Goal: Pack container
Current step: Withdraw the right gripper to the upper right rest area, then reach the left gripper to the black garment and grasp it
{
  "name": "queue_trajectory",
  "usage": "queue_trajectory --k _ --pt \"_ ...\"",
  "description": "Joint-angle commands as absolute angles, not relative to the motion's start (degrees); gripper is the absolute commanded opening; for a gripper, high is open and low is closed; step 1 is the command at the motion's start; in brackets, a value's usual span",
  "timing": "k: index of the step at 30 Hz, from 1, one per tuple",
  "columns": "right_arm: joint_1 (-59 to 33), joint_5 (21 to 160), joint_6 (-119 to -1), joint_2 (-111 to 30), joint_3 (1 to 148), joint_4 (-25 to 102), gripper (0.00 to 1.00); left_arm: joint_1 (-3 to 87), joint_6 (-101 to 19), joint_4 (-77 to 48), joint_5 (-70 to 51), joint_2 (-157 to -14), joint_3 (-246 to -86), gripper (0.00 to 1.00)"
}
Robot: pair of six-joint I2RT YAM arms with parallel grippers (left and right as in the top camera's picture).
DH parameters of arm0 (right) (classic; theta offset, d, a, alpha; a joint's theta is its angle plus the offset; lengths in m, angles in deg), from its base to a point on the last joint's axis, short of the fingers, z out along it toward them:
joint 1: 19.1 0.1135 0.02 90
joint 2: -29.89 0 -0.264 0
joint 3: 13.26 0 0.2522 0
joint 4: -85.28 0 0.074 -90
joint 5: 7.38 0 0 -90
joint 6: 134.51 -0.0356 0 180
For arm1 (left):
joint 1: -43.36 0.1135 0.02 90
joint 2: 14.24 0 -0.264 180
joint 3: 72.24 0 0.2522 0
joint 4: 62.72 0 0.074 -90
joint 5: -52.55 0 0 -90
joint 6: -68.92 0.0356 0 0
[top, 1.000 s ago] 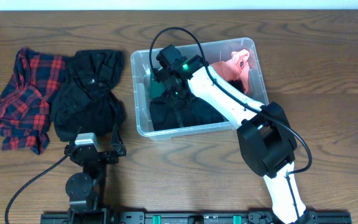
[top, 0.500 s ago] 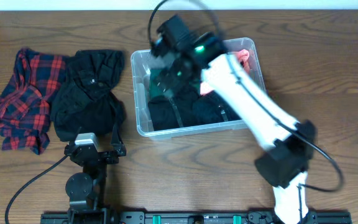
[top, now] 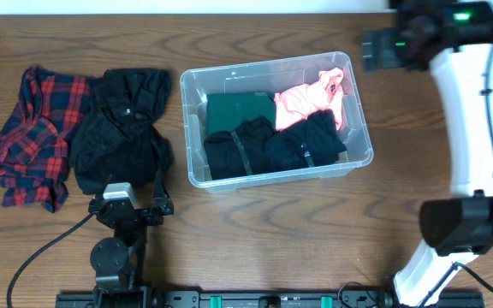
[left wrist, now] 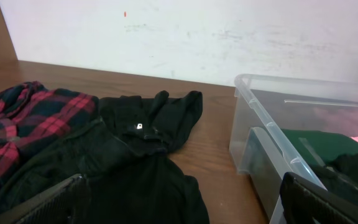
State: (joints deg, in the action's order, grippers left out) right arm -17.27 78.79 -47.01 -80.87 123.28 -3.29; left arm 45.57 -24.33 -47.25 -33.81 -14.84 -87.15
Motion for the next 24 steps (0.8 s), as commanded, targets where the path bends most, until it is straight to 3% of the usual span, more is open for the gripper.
queue_trajectory --k 1,9,16,24 --pt "-23.22 78.15 -49.94 -81.68 121.97 -3.51 0.99 45.81 -25.03 -45.17 -33.46 -14.58 -86.24 0.98" --pt "-31.32 79.86 -55.64 -81.77 121.86 -3.77 0.99 45.81 -25.07 -45.19 -34.03 -14.58 -86.24 0.98" --pt "-32.57 79.86 -55.62 -81.77 121.86 -3.75 0.99 45.81 -28.05 -43.03 -33.44 -15.54 -90.04 0.98" --pt "-32.53 79.86 -55.62 -81.77 121.86 -3.75 0.99 48.28 -31.26 -23.92 -33.2 -39.17 -114.39 0.98"
